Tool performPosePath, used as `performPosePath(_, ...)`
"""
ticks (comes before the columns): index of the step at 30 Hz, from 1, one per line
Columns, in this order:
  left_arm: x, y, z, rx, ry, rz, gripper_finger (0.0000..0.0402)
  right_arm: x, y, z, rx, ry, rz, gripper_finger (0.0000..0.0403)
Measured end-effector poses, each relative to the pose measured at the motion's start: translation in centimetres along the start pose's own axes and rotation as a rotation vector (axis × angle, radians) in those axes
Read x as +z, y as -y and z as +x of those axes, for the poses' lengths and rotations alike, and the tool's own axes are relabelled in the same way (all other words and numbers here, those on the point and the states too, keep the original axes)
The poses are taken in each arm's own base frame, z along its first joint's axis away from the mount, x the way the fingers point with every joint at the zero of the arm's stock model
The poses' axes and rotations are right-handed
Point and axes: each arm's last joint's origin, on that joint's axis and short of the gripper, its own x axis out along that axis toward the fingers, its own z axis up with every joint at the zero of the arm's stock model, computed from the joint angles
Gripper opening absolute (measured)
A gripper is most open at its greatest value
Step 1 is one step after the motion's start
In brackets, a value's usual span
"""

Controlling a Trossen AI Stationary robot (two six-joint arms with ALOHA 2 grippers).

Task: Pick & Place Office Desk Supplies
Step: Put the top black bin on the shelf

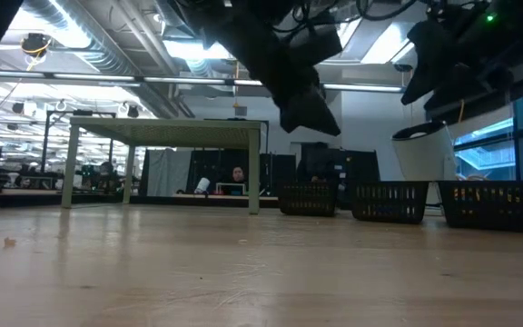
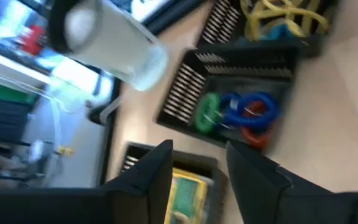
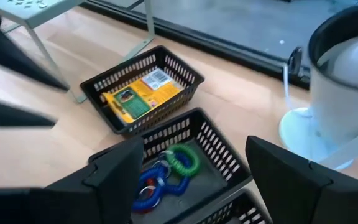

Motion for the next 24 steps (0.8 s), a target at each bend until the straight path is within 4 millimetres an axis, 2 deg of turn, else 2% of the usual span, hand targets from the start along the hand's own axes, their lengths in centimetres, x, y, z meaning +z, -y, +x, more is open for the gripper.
performPosePath(6,-1.4,-0.6,0.5,-0.045,-0.082,-0.028,0.0199,0.6,0.3,0.8,-0.051,0.026,-0.034,0.0286)
performPosePath(10,-1.8,-1.2,0.9,-0.081,-0.071,-0.043,0.0229,0.9,0.5,1.3,-0.079,0.018,-0.049,0.0286)
performPosePath(16,-2.5,-1.3,2.0,-0.169,-0.048,-0.086,0.0233,1.3,0.9,2.0,-0.113,0.002,-0.026,0.0286)
performPosePath(19,-2.9,-1.1,2.5,-0.182,-0.097,-0.07,0.0231,1.5,1.1,2.2,-0.125,-0.011,-0.014,0.0286)
performPosePath(24,-1.9,-1.7,2.4,-0.156,-0.132,-0.032,0.0233,1.8,1.2,2.6,-0.142,-0.015,0.007,0.0286)
